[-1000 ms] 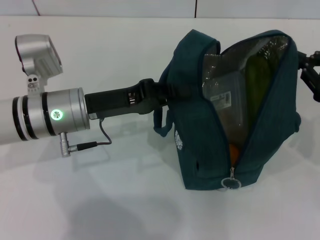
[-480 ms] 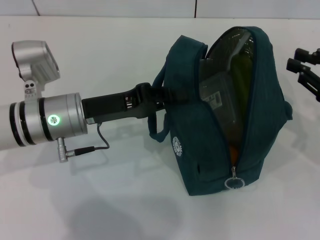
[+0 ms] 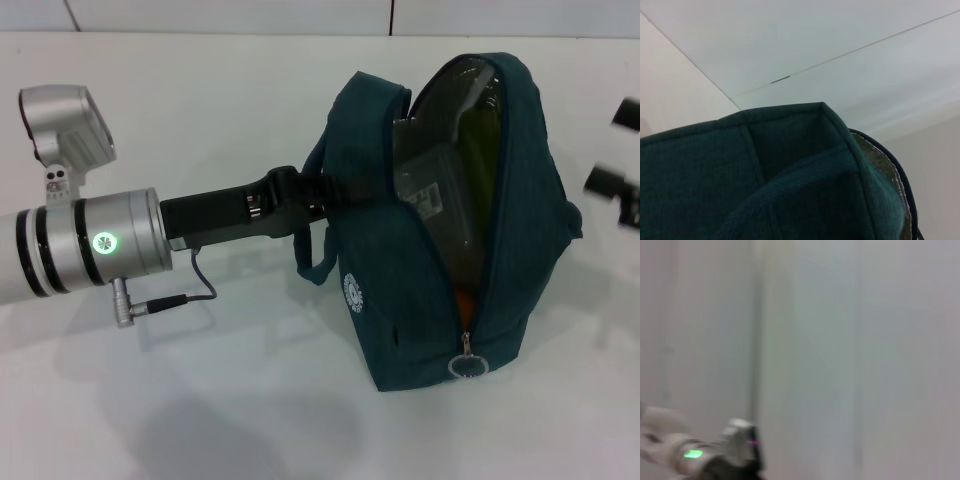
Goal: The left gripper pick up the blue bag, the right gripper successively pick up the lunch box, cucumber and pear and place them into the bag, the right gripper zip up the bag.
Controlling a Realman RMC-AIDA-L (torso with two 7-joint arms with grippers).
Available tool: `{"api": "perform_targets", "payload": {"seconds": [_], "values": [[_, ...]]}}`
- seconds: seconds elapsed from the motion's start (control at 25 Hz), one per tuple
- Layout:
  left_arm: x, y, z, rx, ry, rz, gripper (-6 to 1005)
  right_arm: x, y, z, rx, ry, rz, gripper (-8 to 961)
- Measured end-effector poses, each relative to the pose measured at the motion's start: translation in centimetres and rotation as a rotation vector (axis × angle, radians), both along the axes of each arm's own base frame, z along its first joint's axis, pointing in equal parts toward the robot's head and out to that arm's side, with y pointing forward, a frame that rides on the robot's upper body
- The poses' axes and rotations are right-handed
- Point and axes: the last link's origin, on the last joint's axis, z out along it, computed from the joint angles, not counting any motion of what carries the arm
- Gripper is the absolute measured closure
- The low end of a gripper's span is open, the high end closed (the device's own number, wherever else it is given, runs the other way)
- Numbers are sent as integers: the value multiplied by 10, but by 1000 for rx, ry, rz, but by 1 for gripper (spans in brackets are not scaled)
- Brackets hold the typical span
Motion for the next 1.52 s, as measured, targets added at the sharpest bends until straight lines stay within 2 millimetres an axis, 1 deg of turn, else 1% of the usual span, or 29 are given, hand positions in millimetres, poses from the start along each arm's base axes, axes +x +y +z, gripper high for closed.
{"api": "perform_targets", "payload": {"seconds": [0.08, 0.12, 0.16, 0.2, 0.32, 0.56, 0.8, 1.0, 1.16, 1.32, 1.52], "values": [[0, 0, 0, 1, 0, 0, 916, -3, -8, -6, -54, -5, 49, 397], [0, 0, 0, 2, 0, 0, 915, -3, -8, -6, -54, -5, 49, 369], [0, 0, 0, 2, 0, 0, 915, -4, -11, -10, -80, -10, 63, 340], [1, 1, 0, 2, 0, -2, 915, -6, -17, -20, -139, -27, 87, 312], [1, 1, 0, 2, 0, -1, 914, -4, -27, -39, -246, -100, 114, 227], [0, 0, 0, 3, -1, 1, 913, 8, -44, -58, -366, -191, 132, 228], [0, 0, 1, 4, -2, 1, 911, 22, -51, -69, -400, -202, 97, 228], [1, 1, 1, 8, -1, -4, 910, 35, -48, -79, -392, -226, 23, 229], [2, 2, 2, 9, -1, -8, 909, 41, -44, -90, -388, -232, -16, 230], [3, 3, 2, 10, -2, -11, 908, 43, -41, -96, -393, -224, -45, 230], [3, 3, 2, 9, -3, -12, 907, 41, -37, -101, -404, -217, -49, 231]]}}
